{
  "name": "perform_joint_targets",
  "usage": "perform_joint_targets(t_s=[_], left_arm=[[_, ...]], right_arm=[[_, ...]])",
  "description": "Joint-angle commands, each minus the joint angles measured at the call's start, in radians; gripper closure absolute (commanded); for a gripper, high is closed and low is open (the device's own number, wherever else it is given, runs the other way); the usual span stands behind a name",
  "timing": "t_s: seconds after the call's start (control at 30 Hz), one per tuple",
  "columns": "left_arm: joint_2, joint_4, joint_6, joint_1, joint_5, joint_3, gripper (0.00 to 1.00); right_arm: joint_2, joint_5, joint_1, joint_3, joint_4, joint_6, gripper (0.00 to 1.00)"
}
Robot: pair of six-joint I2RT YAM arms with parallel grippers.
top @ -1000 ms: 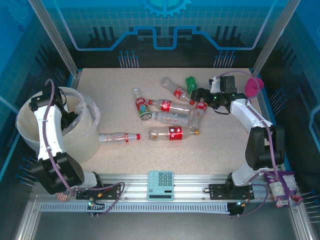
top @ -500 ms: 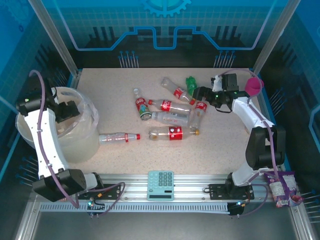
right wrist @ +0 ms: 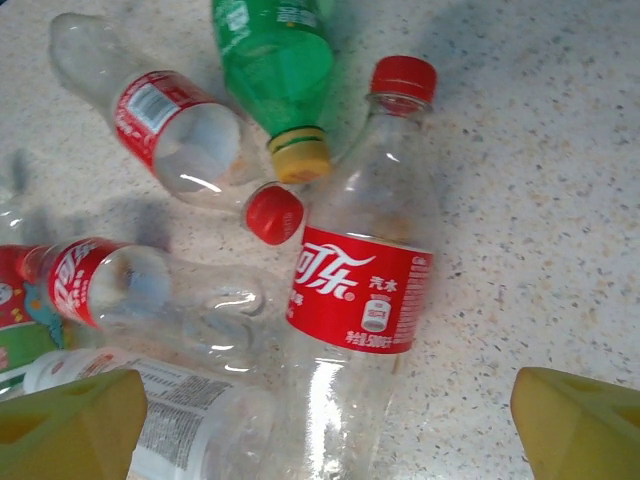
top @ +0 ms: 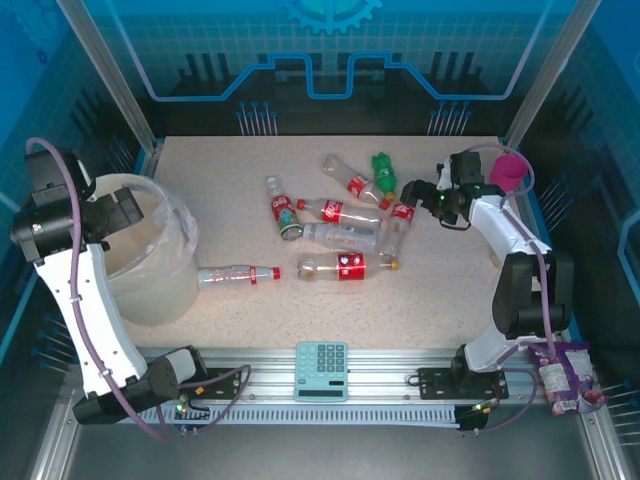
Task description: Put the plastic bottles in the bin
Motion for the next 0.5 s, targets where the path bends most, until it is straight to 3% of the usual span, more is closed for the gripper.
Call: perform_joint_targets(t_s=[0.0, 0.27, 0.37, 0.47], left_arm=[[-0.052, 0.034, 0.004, 0.003, 0.039, 0.038, 0.01], [-0.098, 0.144, -0.112, -0.034, 0.32, 0.083, 0.01], [-0.108, 0.245, -0.194, -0.164, 0.377, 0.025, 0.01], [-0.11, 0.373, -0.254, -0.41, 0.292, -0.073, 0.01]], right_arm=[[0.059, 0.054, 0.022, 0.005, -0.012, 0.035, 0.08], [0.165, 0.061, 0.065, 0.017, 0.051, 0.104, 0.12], [0.196, 0.059, 0.076, 0.015, 0.08, 0.132, 0.14], [0.221, 0.088, 0.079, 0.028, 0.077, 0.139, 0.15]])
